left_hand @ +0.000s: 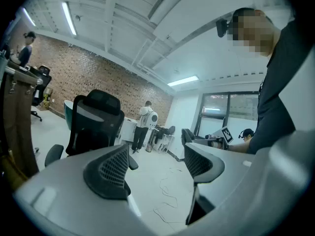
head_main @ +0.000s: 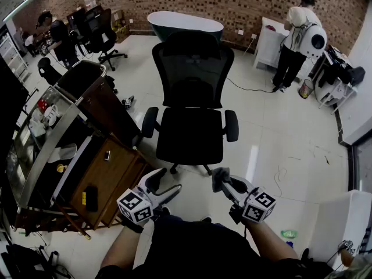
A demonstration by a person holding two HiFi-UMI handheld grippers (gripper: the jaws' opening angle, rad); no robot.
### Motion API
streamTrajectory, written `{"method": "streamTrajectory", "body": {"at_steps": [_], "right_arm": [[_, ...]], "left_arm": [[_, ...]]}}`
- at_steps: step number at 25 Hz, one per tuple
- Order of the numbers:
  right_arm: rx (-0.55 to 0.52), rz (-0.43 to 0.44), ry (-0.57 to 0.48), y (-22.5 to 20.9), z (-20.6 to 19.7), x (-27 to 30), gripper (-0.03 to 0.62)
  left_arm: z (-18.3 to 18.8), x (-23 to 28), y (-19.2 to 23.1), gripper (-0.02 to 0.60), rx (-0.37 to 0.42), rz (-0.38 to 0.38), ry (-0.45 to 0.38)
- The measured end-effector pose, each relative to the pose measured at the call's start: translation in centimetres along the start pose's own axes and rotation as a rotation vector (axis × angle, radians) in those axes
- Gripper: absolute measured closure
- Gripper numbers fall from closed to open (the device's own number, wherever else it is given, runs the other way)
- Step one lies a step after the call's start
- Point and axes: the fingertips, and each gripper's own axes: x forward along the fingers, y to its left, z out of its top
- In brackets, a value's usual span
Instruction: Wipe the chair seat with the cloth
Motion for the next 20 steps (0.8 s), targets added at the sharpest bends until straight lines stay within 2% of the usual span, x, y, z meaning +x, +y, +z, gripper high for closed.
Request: {"method": "streamTrajectory", "body": {"at_steps": [5,9,14,20], "right_arm": [[-0.010,0.002,0.020,-2.0,-0.1,1.1,0.545],[-0.012,-0.001,0.041,-3.7,-0.3,3.4,0.545],[-0.020,-0.020,0.057,-6.0,0.7,7.6,0.545],[-0.023,-0.077,0.061,-10.5,2.9,14.3,0.545]], "left_arm": [[-0.9,1.2,0.8,0.201,-0.010,0.000,0.012],[-1.6,2.0,3.0,0.201,-0.023,0.001,0.037],[-0.4,4.2,7.8,0.201,-0.034,-0.024,0.047],[2.0,8.2,15.5,0.201,-0.043,-0.098,0.071]]}}
